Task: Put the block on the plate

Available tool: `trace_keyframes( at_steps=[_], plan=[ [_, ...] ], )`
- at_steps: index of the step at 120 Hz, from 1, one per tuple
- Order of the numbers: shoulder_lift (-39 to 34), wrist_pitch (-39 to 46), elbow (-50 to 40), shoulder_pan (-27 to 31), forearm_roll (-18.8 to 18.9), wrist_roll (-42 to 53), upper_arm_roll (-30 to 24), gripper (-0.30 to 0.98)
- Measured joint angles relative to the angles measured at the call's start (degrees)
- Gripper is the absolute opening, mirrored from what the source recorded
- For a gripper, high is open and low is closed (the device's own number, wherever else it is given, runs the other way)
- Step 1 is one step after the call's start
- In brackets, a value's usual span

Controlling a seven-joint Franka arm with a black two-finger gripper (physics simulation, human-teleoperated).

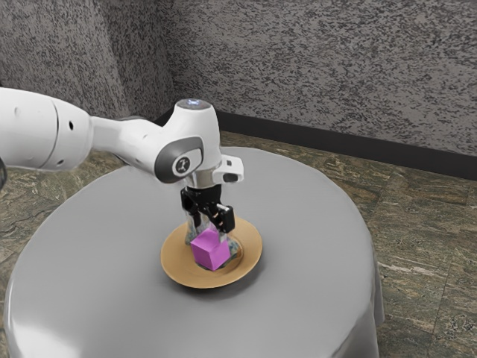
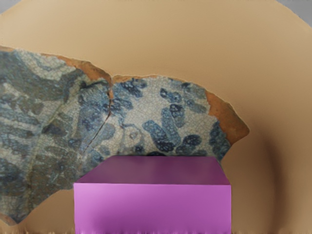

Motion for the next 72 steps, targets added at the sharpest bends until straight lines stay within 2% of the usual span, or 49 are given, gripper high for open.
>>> trace_keyframes(
  at_steps=[45,72],
  plan=[
    [-2.8,-7.2,6.0,1.0,0.8,-0.4,-0.1,0.68],
    [-7.0,-16.7,14.6,1.5,0.1,0.1,0.2,0.68]
  ],
)
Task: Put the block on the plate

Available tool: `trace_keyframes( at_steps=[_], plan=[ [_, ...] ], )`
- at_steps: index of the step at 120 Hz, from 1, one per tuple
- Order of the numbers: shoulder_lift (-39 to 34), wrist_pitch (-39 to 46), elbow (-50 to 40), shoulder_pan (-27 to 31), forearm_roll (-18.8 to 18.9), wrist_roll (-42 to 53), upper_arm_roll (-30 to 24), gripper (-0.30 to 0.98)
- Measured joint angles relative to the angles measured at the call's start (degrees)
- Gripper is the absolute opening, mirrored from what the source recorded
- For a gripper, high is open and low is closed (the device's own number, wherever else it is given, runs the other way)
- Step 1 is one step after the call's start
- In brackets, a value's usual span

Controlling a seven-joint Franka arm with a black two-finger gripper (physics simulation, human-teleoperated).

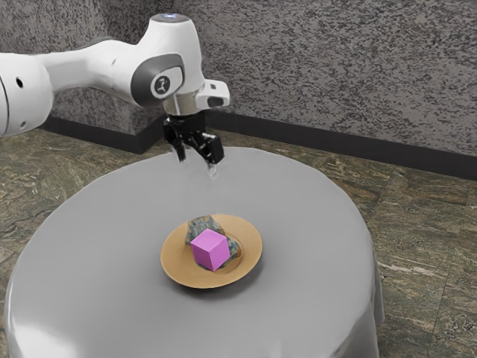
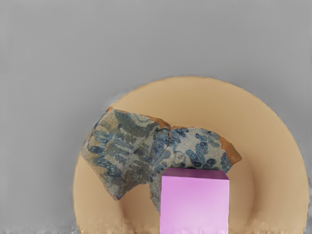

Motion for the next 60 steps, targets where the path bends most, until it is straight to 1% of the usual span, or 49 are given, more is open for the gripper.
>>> trace_keyframes(
  at_steps=[8,20,39,60],
  plan=[
    [-0.9,-3.3,2.5,0.2,0.3,0.2,0.4,0.68],
    [-2.8,-6.9,3.8,0.5,0.5,0.7,2.0,0.68],
    [-4.3,-10.0,5.5,1.9,0.7,2.1,6.8,0.69],
    [-4.5,-13.9,11.5,2.8,1.0,3.4,10.0,0.69]
  ],
)
